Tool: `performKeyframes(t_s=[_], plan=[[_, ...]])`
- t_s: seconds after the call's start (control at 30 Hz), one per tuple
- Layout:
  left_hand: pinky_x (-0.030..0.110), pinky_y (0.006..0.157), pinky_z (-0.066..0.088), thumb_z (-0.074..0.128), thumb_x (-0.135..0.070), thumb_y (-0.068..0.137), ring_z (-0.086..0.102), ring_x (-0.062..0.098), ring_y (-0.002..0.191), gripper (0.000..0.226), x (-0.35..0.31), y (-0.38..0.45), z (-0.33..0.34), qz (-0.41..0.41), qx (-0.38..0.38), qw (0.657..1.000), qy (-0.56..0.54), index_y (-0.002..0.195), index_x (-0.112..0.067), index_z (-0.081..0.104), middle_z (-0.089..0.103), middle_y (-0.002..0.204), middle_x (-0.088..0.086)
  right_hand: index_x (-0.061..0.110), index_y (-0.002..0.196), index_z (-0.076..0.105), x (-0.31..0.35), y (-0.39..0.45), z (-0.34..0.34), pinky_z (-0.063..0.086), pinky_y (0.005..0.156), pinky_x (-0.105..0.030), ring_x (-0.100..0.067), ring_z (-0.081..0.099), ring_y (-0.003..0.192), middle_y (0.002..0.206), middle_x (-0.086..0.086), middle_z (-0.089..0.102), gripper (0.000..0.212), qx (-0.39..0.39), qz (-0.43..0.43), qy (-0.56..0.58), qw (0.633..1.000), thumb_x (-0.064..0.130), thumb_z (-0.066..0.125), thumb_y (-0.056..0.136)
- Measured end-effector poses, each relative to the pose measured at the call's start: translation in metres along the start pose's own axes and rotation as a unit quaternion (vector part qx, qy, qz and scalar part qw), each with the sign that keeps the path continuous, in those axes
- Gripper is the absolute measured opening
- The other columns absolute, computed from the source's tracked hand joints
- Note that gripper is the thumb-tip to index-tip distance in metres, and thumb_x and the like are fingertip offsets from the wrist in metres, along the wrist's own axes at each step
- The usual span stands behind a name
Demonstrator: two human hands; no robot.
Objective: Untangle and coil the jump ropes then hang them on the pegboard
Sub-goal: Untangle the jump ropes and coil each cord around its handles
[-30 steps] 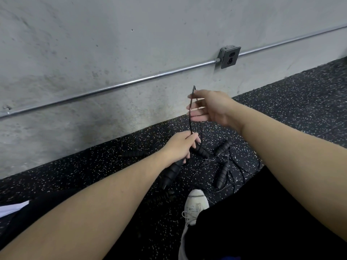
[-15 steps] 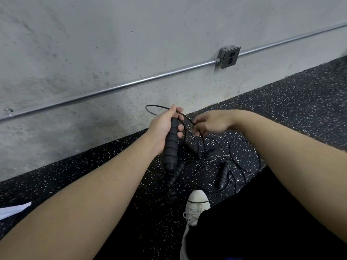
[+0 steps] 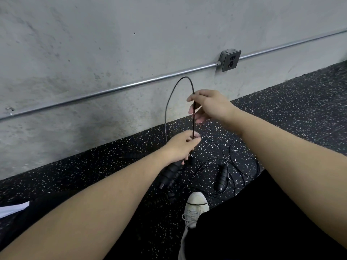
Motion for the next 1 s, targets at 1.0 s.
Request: performKeyframes(t_s=[1.0], plan=[[0.028, 0.046, 0.047, 0.050, -0.059, 0.100, 0.054, 0.012, 0.051, 0.036, -0.015, -0.036, -0.064, 0.025, -0.163, 0.967, -0.193, 0.106, -0.027, 0.066, 0.062, 0.082, 0.004, 0.005, 0.113, 0.064, 0.021, -0.003, 0.028, 0.063, 0.068, -0.030, -0.022, 0.074, 0.074, 0.091, -0.014, 0.075, 0.020, 0.149, 0.029, 0.030, 0.988, 0.017, 0.050, 0.106]])
Point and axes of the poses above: each hand's wrist, its own y-axis towards the middle knuckle, its own z-axis out of the palm, x = y × z, the point moved 2 cm from there along y, towards the middle knuckle
